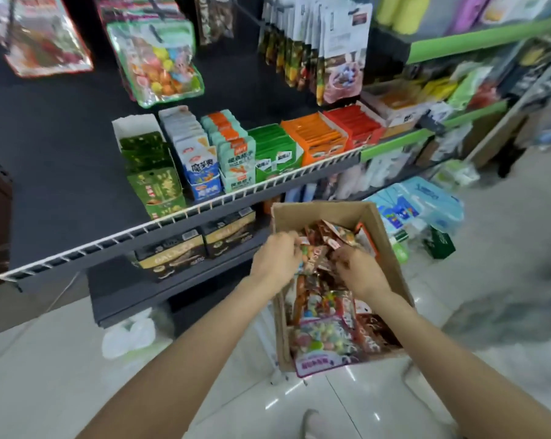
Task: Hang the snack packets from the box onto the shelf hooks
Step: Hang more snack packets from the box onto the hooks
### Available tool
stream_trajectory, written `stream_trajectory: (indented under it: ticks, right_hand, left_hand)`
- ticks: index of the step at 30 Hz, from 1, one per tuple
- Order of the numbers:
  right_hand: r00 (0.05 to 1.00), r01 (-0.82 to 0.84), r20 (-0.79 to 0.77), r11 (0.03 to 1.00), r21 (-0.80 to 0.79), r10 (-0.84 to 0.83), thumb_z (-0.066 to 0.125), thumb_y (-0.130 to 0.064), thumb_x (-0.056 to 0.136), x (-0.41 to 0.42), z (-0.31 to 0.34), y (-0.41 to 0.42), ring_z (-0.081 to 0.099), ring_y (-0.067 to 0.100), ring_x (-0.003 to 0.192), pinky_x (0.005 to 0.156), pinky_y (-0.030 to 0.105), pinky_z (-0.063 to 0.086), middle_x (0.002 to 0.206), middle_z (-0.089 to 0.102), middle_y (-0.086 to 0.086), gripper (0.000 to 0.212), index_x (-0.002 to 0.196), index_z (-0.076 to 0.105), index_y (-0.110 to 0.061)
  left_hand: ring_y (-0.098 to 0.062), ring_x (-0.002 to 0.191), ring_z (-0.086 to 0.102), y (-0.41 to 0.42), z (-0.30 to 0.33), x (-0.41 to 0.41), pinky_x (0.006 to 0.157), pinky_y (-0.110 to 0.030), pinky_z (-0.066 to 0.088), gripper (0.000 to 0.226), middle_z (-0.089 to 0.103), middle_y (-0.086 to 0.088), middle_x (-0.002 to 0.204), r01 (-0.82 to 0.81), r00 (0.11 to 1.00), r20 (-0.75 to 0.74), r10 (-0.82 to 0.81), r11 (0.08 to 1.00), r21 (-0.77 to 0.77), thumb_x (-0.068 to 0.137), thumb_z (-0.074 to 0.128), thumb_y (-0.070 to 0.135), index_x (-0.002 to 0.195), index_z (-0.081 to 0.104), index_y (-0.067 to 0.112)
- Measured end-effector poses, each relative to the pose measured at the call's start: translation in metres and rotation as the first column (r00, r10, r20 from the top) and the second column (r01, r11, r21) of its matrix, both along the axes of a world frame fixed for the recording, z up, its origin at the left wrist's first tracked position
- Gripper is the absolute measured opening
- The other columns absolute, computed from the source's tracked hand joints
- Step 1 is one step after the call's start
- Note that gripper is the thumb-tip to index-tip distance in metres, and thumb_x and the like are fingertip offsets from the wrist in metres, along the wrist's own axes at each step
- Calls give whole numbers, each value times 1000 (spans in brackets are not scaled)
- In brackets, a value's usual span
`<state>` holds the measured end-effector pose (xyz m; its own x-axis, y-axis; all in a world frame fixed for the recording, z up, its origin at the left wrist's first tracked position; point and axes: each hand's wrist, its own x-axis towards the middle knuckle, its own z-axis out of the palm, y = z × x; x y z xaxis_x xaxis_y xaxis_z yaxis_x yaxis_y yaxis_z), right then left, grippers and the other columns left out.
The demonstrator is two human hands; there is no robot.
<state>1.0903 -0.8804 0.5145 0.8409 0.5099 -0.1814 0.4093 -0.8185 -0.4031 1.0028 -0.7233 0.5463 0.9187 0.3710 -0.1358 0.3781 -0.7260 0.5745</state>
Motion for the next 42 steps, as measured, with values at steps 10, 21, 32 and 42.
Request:
stream_trajectory:
  ticks: [10,21,32,42]
  right_hand:
    - [986,-90,-152,982,-165,65,63,-40,86,64,-41,-49,52,34,115,88,42,47,132,42,11,49,125,48,-15]
    - [964,-152,225,988,40,140,45,-25,97,88,25,-47,61,39,95,72,38,45,100,68,18,26,115,64,-21]
    - [877,-419,372,865,277,305,56,-32,92,55,109,21,66,26,85,59,31,41,87,72,2,19,103,69,-24]
    - [799,-511,508,808,294,321,56,-38,90,-15,150,124,65,24,82,59,32,44,87,72,1,20,101,70,-28]
  left_hand:
    - [-31,101,58,-52,-61,48,75,-34,48,24,58,-12,113,70,950,-310,-28,990,123,92,54,18,114,55,9]
    - [-25,74,63,-43,3,50,66,-37,52,18,69,-8,81,-383,908,214,360,920,78,93,55,18,104,68,11]
    - [-21,89,65,-6,90,4,87,-34,52,25,71,-9,98,-332,922,261,286,932,149,90,62,14,114,68,12]
    - [-28,95,59,65,126,-68,70,-37,48,41,62,-10,102,-460,875,326,358,827,324,95,50,14,135,51,23]
